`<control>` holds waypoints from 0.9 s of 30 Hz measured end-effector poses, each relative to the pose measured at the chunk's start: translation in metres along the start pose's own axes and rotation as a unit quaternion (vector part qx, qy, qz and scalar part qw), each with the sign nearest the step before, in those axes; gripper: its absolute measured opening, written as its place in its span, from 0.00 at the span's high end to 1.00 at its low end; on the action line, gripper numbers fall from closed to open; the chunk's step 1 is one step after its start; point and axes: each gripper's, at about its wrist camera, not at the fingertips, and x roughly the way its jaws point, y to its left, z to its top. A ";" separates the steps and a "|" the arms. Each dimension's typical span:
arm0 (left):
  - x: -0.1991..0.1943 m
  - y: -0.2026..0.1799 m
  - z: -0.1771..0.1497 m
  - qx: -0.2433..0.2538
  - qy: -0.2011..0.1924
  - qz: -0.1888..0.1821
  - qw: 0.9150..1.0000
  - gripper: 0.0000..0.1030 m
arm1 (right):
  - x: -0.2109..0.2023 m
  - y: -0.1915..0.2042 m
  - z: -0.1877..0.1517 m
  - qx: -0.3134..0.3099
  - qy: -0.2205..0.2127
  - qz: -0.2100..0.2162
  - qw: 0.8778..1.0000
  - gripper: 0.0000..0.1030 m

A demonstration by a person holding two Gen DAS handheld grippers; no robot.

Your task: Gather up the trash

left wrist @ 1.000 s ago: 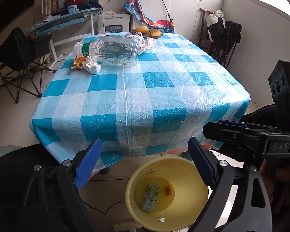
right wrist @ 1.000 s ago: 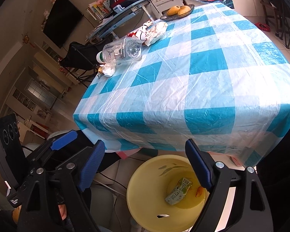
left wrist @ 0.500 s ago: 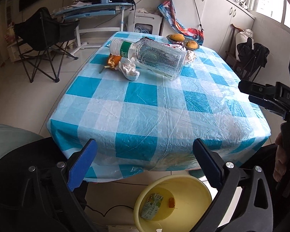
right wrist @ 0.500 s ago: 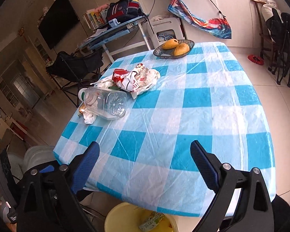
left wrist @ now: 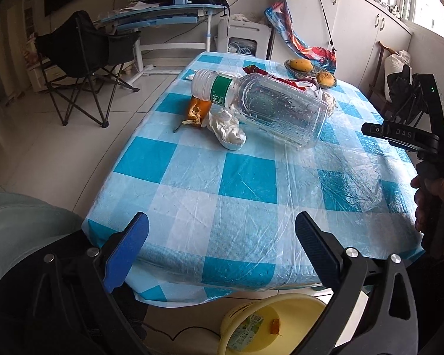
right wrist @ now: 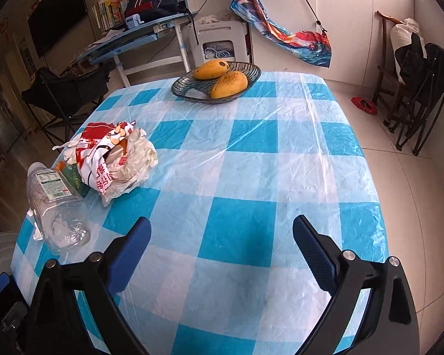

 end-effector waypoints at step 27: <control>-0.026 -0.019 -0.004 -0.074 -0.060 0.021 0.995 0.07 | 0.038 0.011 0.014 -0.057 0.048 -0.054 0.996 0.06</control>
